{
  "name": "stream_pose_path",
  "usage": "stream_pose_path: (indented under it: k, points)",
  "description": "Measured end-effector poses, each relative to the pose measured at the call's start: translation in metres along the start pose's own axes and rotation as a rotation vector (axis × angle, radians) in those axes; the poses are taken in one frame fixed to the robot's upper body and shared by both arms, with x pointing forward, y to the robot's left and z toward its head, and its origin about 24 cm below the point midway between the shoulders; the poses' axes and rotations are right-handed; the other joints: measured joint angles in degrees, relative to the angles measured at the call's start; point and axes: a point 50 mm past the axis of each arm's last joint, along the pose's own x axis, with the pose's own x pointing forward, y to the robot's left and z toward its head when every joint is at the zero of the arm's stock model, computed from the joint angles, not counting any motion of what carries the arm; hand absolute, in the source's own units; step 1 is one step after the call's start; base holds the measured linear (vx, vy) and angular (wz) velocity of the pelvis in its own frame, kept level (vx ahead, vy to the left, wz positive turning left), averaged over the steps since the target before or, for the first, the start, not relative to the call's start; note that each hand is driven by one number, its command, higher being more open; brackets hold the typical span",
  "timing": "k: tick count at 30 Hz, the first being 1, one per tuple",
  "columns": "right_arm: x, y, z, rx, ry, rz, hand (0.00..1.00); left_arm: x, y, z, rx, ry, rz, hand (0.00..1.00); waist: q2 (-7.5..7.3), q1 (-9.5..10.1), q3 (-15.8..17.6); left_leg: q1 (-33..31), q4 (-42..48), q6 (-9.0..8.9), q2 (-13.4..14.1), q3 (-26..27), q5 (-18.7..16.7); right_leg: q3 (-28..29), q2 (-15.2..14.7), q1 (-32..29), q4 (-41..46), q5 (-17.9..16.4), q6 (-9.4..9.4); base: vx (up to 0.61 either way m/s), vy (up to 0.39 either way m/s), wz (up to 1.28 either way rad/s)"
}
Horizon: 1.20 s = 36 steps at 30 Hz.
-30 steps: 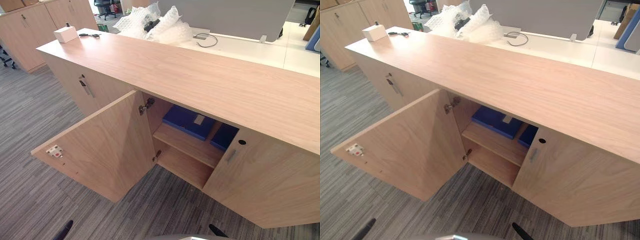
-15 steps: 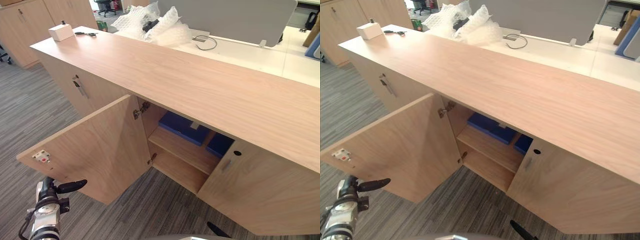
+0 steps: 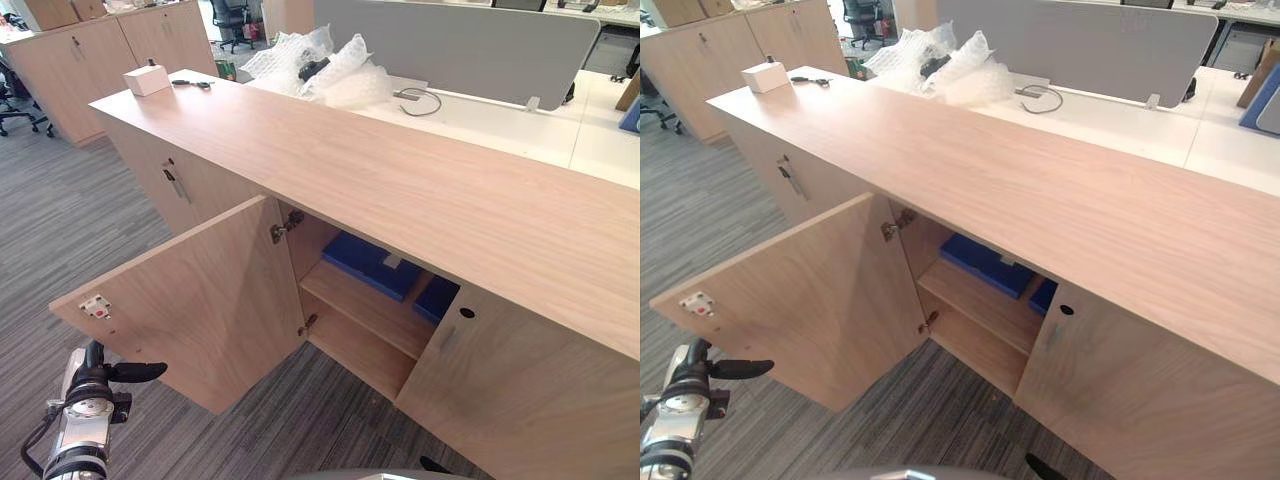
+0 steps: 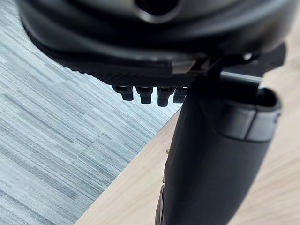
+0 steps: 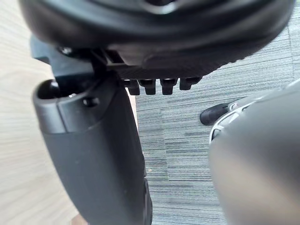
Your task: Walk over to the cabinet, pick up the folder, carry it to the office cabinet, place the folder inside the office cabinet, then close the office cabinet door
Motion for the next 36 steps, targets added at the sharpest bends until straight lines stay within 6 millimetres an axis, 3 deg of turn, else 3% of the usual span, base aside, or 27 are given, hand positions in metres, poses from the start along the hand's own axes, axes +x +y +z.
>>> stream_pose_path:
  k: [3, 11, 16, 20, 22, 25, 29, 32, 36]
  points:
    - [-0.001, -0.003, -0.003, -0.001, 0.008, -0.007, 1.0, -0.012, -0.01, 0.0, 0.011, -0.054, -0.023, 1.0, -0.4, 0.63, -0.24, -0.37, 0.07, 0.26, -0.61, -0.01, 0.14, -0.03, -0.81, -0.23, -0.27, 0.71, 0.63, -0.06, 0.085, 0.01]
    - [-0.001, -0.003, -0.001, -0.042, -0.004, -0.001, 1.0, -0.068, -0.075, -0.013, -0.03, -0.139, -0.171, 1.0, 0.03, 1.98, -0.34, -0.95, -1.0, 2.55, -3.74, -0.65, 1.54, -0.69, -3.53, -0.23, -1.16, 2.14, 2.95, -0.08, 0.085, 0.1]
    - [0.0, -0.004, 0.003, -0.081, -0.016, -0.004, 1.0, -0.111, -0.135, -0.039, 0.1, -0.109, -0.479, 1.0, 0.64, 1.95, -0.9, -2.63, -1.98, 3.33, -5.29, -1.87, 2.63, -1.75, -5.17, -2.15, 0.0, 2.81, 4.13, -0.1, 0.061, 0.16]
    - [0.0, -0.004, 0.004, -0.115, -0.013, -0.013, 1.0, -0.157, -0.185, -0.048, 0.223, -0.151, -0.86, 1.0, 0.47, 1.0, -1.45, -2.72, -2.51, 4.2, -6.19, -1.75, 3.53, -1.7, -6.13, -2.66, 0.53, 3.49, 5.04, -0.06, 0.053, 0.0]
    - [0.0, -0.001, 0.004, -0.129, -0.012, -0.005, 1.0, -0.178, -0.209, -0.036, 0.257, -0.242, -1.055, 1.0, -0.02, -1.18, -2.86, -2.75, -2.71, 4.48, -6.44, -1.56, 3.7, -1.5, -6.4, -2.88, 0.45, 3.74, 5.07, -0.03, 0.042, -0.08]
    - [0.0, 0.004, 0.001, -0.152, -0.003, 0.003, 1.0, -0.208, -0.236, 0.007, 0.243, -0.493, -1.258, 1.0, -0.9, -3.33, -3.85, -2.5, -2.89, 4.51, -6.33, -0.74, 3.73, -0.77, -6.19, -2.91, -0.13, 4.25, 4.9, -0.01, 0.013, -0.15]
    - [-0.001, 0.002, -0.007, -0.163, 0.028, -0.005, 1.0, -0.236, -0.25, 0.062, 0.174, -0.788, -1.363, 1.0, -1.61, -4.76, -4.23, -2.25, -3.43, 4.45, -5.89, -0.03, 3.94, -0.12, -5.39, -2.55, -2.14, 5.25, 4.49, 0.0, -0.019, -0.13]
    - [0.0, -0.001, -0.006, -0.223, 0.033, -0.01, 1.0, -0.239, -0.252, 0.071, 0.162, -0.827, -1.383, 1.0, -1.08, -5.17, -3.69, -1.1, -4.28, 4.73, -5.69, -0.08, 4.56, -0.25, -4.91, -1.36, -3.29, 5.41, 4.4, 0.02, -0.04, -0.01]
    - [0.0, -0.003, -0.003, -0.241, 0.026, -0.013, 1.0, -0.231, -0.252, 0.063, 0.147, -0.759, -1.387, 1.0, -0.1, -5.88, -2.91, -0.16, -4.48, 4.67, -5.41, -0.58, 4.59, -0.95, -4.33, 0.4, -4.73, 5.53, 4.37, 0.02, -0.056, 0.04]
